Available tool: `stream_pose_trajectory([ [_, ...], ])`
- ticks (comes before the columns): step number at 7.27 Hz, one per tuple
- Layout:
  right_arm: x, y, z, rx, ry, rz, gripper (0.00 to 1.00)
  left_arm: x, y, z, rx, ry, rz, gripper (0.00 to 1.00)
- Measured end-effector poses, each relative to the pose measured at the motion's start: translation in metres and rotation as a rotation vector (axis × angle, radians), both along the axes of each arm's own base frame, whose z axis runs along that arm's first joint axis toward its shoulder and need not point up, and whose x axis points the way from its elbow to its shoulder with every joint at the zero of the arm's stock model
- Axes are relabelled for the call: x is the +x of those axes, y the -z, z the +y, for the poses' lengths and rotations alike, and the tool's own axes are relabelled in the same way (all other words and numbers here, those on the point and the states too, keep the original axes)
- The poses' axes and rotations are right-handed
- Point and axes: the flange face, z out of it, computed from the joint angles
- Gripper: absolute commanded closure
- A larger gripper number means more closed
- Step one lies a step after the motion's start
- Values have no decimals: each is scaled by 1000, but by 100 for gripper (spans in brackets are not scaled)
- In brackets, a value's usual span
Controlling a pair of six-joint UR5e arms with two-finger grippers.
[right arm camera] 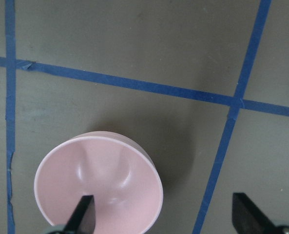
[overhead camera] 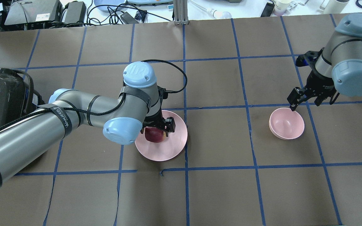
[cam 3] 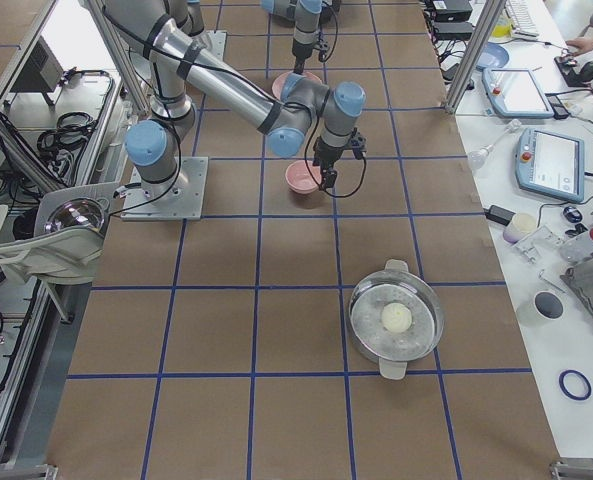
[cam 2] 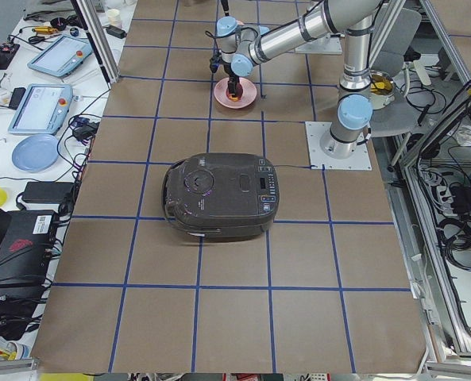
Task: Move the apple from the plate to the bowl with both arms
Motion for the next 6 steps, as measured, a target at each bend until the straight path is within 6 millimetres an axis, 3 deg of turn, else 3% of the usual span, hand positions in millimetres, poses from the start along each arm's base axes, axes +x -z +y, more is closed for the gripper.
stream_pose_trajectory([
  [1, -1, 20, -2, 24, 18, 3, 49, 0, 3, -1, -9, -2, 3, 100],
  [3, -1, 43, -2, 59, 40, -7, 89, -1, -6, -5, -39, -16, 11, 100],
  [4, -1, 50, -1, 73, 42, -11, 100, -1, -21, -12, -68, -33, 19, 100],
  [6, -1, 48, 0, 81, 50, -12, 100, -8, -58, -33, -129, -103, 33, 100],
])
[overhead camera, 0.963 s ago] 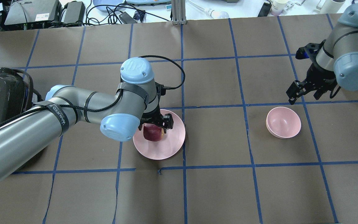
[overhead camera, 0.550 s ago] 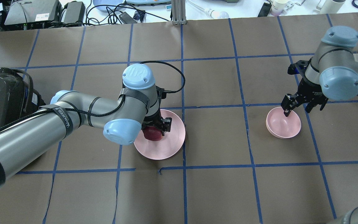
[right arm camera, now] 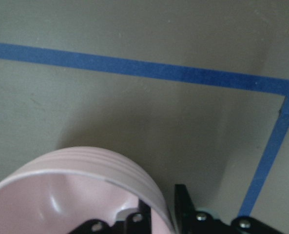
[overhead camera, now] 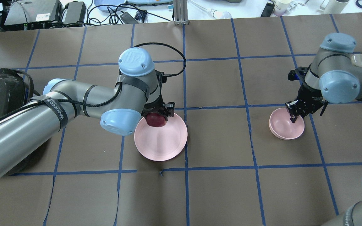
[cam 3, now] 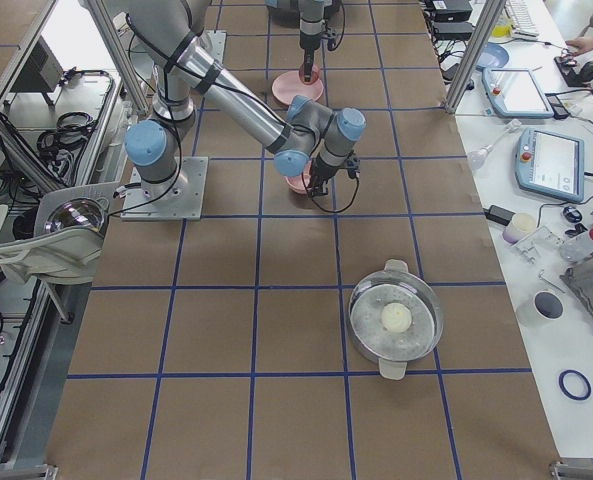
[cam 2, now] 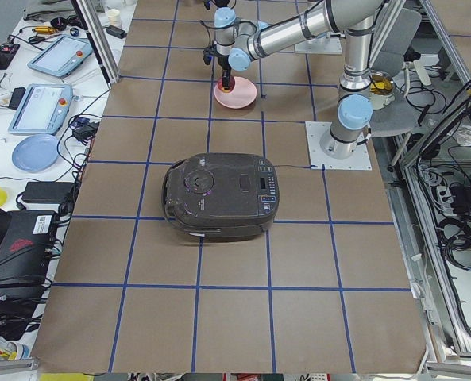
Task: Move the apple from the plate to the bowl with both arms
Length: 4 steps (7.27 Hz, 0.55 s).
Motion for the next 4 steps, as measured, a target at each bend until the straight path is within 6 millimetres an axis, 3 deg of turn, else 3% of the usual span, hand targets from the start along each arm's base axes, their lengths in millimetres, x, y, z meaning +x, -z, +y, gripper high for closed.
stream_pose_trajectory([
  [2, 1, -17, -1, 8, 61, 7, 100, -6, -38, -16, -10, -71, 16, 100],
  [4, 25, -57, -7, -9, 177, -53, 100, -18, -66, -27, -1, -189, 72, 100],
])
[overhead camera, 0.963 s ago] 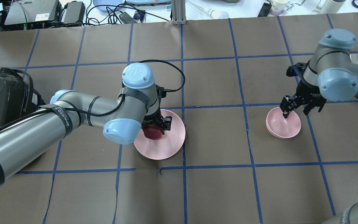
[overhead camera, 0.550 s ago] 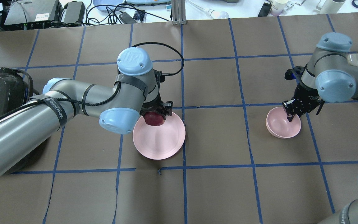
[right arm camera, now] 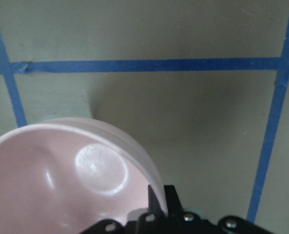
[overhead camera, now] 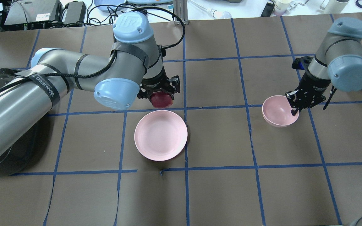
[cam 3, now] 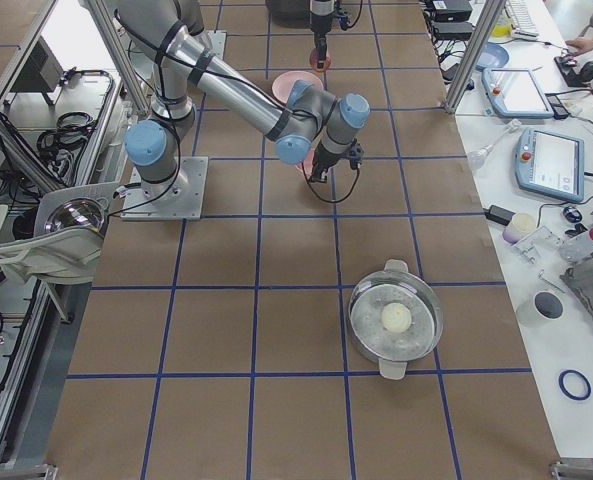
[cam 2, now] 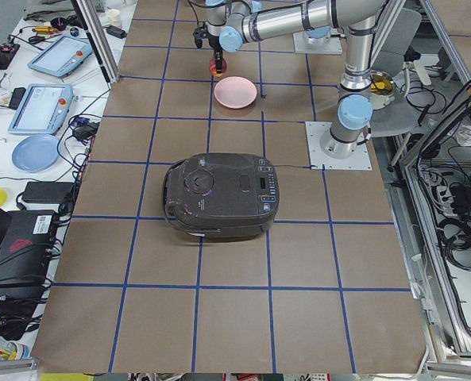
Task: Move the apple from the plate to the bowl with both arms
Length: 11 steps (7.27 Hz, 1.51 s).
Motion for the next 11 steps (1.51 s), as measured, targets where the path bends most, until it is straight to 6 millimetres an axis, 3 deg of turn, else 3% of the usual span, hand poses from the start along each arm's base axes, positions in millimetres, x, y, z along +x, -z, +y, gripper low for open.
stream_pose_trajectory([
  [3, 100, -8, -6, -72, -58, -62, 100, -23, -12, 2, 22, -109, 39, 100],
  [5, 159, 6, 8, -101, -126, -96, 100, -31, -11, 5, 27, -113, 39, 100],
  [6, 175, 22, 19, -113, -151, -101, 100, -33, -10, 6, 28, -112, 38, 100],
  [7, 183, 38, 27, -129, -165, -102, 89, -33, -9, 6, 28, -112, 37, 100],
  [8, 185, 47, 33, -136, -170, -103, 42, -33, -8, 5, 28, -111, 36, 100],
  [9, 187, 52, 36, -135, -173, -103, 7, -33, -7, 5, 29, -110, 35, 100],
  [10, 189, 52, 38, -135, -176, -103, 0, -35, -7, 6, 30, -113, 36, 100],
  [11, 188, 48, 37, -144, -177, -99, 0, -41, -6, 9, 31, -130, 39, 100],
])
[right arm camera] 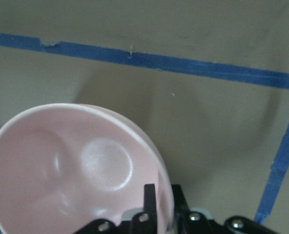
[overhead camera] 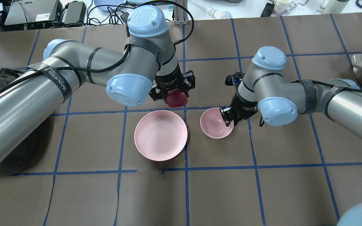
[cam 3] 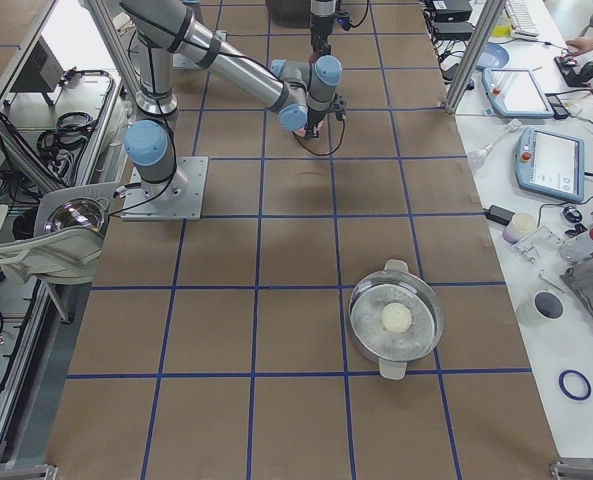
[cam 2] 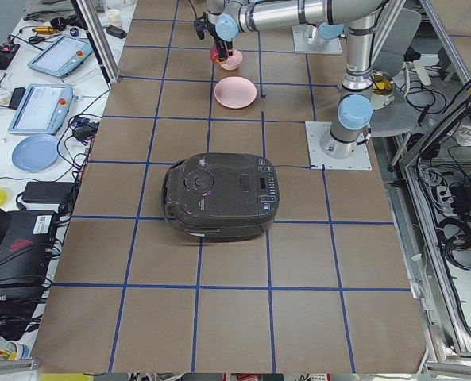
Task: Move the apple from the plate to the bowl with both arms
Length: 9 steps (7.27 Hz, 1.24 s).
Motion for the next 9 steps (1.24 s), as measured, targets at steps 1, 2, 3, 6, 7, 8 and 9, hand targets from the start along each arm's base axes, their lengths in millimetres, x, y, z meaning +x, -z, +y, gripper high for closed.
stream_pose_trajectory([
  [1, -6, -12, -8, -18, 10, 8, 0, -10, 1, 5, 2, -25, 3, 100],
  [2, -22, -35, -22, -27, 36, 19, 0, -24, 4, 13, 10, -45, 2, 100],
  [3, -50, -65, -40, -23, 74, 47, 0, -42, 10, 22, 12, -60, 4, 100],
  [6, -143, -124, -62, -11, 152, 141, 0, -100, 54, 40, -5, -103, 22, 100],
  [7, -152, -132, -60, -17, 159, 160, 0, -111, 69, 42, -2, -109, 21, 100],
  [8, -156, -135, -59, -18, 163, 168, 0, -120, 82, 44, 1, -108, 20, 100],
  [9, -158, -137, -57, -14, 165, 171, 0, -126, 92, 46, 5, -102, 16, 100],
])
